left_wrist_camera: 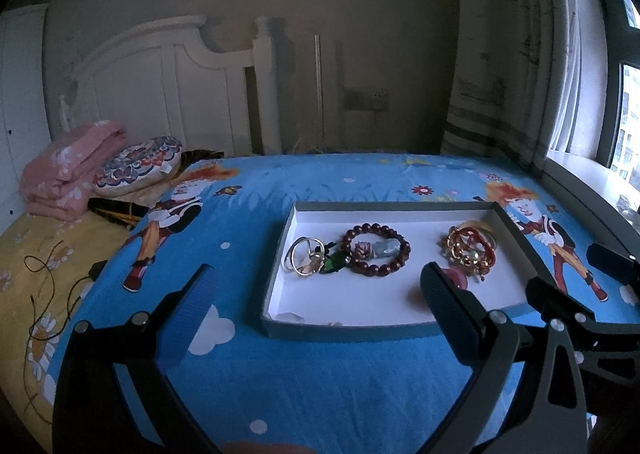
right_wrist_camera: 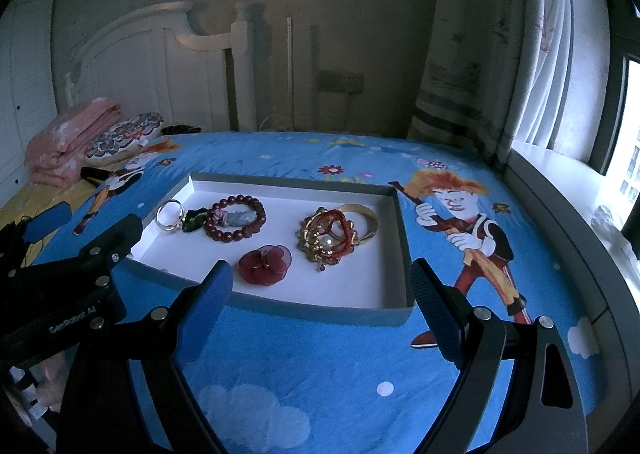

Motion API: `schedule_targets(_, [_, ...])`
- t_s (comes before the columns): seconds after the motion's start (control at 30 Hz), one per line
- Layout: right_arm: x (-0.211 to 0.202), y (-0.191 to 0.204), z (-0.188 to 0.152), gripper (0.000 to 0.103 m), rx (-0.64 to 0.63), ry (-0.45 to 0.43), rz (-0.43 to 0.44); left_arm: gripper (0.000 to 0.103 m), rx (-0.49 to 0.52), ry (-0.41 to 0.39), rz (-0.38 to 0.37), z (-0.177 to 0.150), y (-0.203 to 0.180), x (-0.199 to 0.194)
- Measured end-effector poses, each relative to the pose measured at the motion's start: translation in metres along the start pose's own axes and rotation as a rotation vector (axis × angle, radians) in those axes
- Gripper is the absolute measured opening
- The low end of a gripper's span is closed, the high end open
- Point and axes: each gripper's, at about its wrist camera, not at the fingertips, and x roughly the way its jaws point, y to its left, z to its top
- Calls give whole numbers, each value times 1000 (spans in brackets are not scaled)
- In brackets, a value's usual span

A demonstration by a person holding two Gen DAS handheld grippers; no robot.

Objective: Organize jewelry

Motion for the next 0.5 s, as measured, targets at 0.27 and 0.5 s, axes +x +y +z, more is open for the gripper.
schedule_targets(0.27, [0, -1, -1, 84, -1, 2, -1, 98, 2, -4, -2, -1, 0, 2])
schedule_targets(0.5, [6, -25, 0, 84, 18, 4, -24, 98, 18, 69, -26, 5, 23, 21])
